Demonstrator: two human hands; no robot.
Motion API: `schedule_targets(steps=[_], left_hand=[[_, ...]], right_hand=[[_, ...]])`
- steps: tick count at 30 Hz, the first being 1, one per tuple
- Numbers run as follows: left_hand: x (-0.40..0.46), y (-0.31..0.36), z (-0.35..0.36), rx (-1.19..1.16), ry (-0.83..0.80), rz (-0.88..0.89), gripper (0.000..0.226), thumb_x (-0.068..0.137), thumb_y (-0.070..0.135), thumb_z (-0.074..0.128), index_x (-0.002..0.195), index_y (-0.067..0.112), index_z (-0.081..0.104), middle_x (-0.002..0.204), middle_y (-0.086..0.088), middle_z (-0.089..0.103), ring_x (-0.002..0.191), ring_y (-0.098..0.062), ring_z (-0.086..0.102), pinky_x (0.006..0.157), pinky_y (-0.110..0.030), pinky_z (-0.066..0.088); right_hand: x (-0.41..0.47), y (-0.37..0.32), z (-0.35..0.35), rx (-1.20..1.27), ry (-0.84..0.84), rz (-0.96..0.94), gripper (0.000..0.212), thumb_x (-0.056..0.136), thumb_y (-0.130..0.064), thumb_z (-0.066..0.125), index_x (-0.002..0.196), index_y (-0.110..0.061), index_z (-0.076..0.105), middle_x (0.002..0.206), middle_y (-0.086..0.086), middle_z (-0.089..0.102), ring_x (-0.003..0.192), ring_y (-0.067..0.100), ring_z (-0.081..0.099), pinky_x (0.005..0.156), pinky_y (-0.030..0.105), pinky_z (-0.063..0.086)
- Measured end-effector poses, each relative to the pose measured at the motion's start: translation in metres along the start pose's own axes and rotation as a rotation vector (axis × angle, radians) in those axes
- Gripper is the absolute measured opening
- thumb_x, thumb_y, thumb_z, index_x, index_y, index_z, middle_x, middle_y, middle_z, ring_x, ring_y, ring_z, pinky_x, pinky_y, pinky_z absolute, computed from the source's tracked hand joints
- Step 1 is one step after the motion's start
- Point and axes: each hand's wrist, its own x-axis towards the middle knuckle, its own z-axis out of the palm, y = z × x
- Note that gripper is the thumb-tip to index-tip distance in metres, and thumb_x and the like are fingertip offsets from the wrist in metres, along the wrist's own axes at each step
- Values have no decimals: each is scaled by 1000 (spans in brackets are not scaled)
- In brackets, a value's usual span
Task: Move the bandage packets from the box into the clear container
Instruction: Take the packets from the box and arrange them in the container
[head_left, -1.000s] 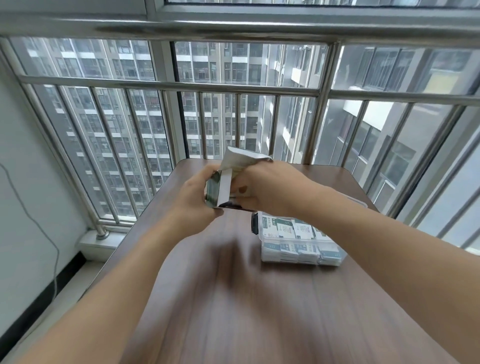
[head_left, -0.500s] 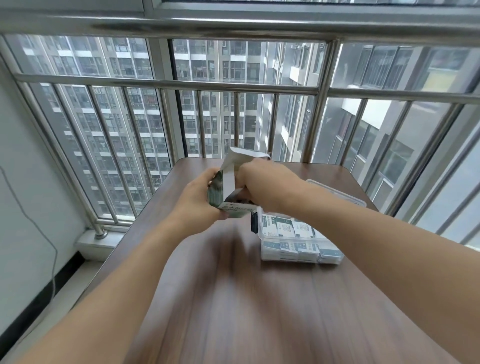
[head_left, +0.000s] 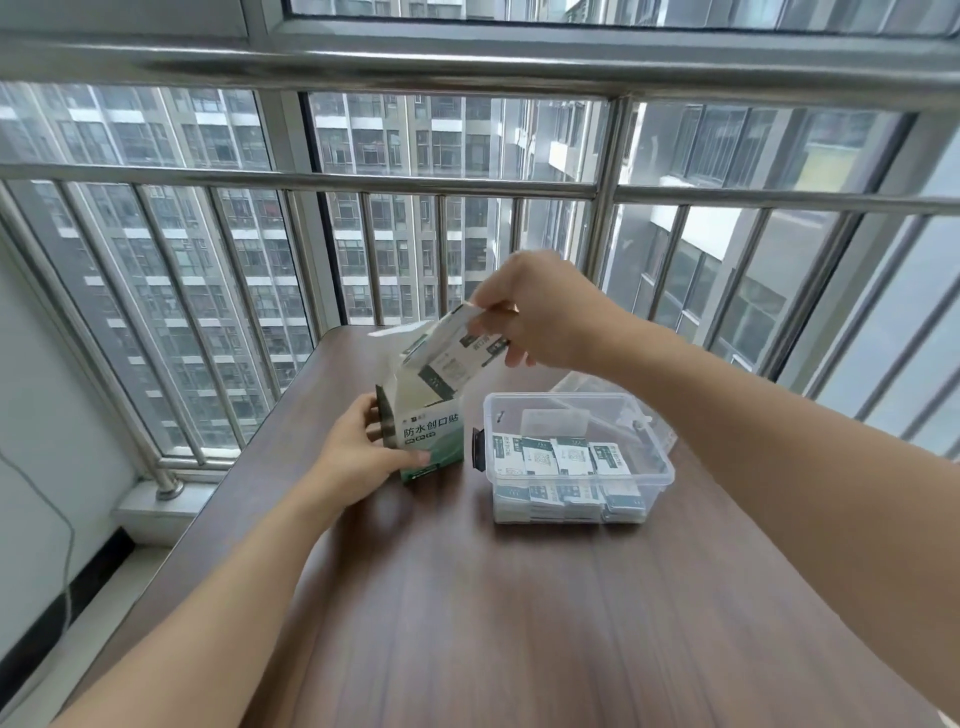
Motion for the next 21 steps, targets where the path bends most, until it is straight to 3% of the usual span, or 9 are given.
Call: schedule_targets(steps=[2, 4, 7, 8, 10, 13, 15, 18, 21], left_hand=[[-6, 4, -3, 37, -41, -3, 88, 53, 0, 93, 128, 17, 51, 133, -11, 61, 107, -16, 66, 88, -29, 59], [-20, 18, -8, 145, 42, 63, 102, 45, 31, 83, 140, 23, 46, 139, 2, 54, 124, -13, 53, 105, -36, 47], [-45, 56, -13, -28, 277, 294, 62, 66, 34, 65, 127, 30, 56, 132, 6, 56, 126, -13, 50, 109, -38, 41], [-53, 73, -12, -125, 269, 342, 51, 71, 37, 62, 122, 28, 60, 126, 5, 59, 122, -14, 54, 106, -37, 44], [-68, 105, -1, -190, 65, 308, 48, 79, 46, 62, 120, 21, 62, 119, -3, 64, 114, -19, 61, 95, -38, 51], [-86, 132, 29, 74, -298, -19, 45, 92, 49, 63, 124, 18, 61, 116, -7, 68, 105, -24, 69, 80, -41, 59], [-94, 132, 46, 36, -475, -192, 35, 96, 39, 62, 121, 16, 63, 112, -15, 72, 98, -30, 73, 74, -45, 63], [-97, 121, 59, -108, -538, -230, 30, 93, 27, 68, 118, 10, 62, 88, -10, 73, 78, -23, 73, 50, -29, 59], [-95, 114, 80, -43, -457, -151, 25, 84, 15, 80, 102, 11, 64, 78, -1, 68, 72, -15, 70, 47, -24, 55]], right_hand=[[-6, 7, -9, 135, -12, 46, 15, 97, -11, 64, 87, -6, 75, 95, 6, 72, 61, 19, 73, 54, 34, 61], [-13, 14, -18, 254, -72, 95, 11, 95, -11, 66, 93, -8, 76, 92, 7, 73, 62, 20, 74, 56, 33, 62], [-26, 25, -28, 354, -211, 154, 14, 93, -9, 67, 103, -9, 77, 90, 8, 76, 65, 24, 75, 55, 29, 60], [-29, 26, -30, 370, -268, 164, 14, 92, -8, 67, 103, -11, 77, 89, 8, 76, 64, 24, 74, 54, 28, 59], [-34, 25, -31, 366, -378, 173, 15, 92, -9, 68, 102, -15, 78, 87, 8, 77, 60, 22, 71, 52, 26, 57], [-37, 17, -32, 307, -462, 141, 13, 91, -11, 70, 100, -16, 79, 78, 4, 77, 50, 12, 60, 44, 20, 47], [-37, 14, -33, 255, -491, 130, 11, 90, -14, 71, 98, -13, 79, 68, -2, 73, 47, 8, 52, 45, 21, 41], [-39, 15, -31, 170, -479, 130, 12, 89, -20, 74, 99, -16, 79, 64, -8, 68, 52, 7, 49, 53, 25, 41], [-44, 21, -26, 144, -409, 205, 18, 88, -25, 76, 106, -23, 77, 76, -6, 71, 65, 15, 55, 59, 29, 48]])
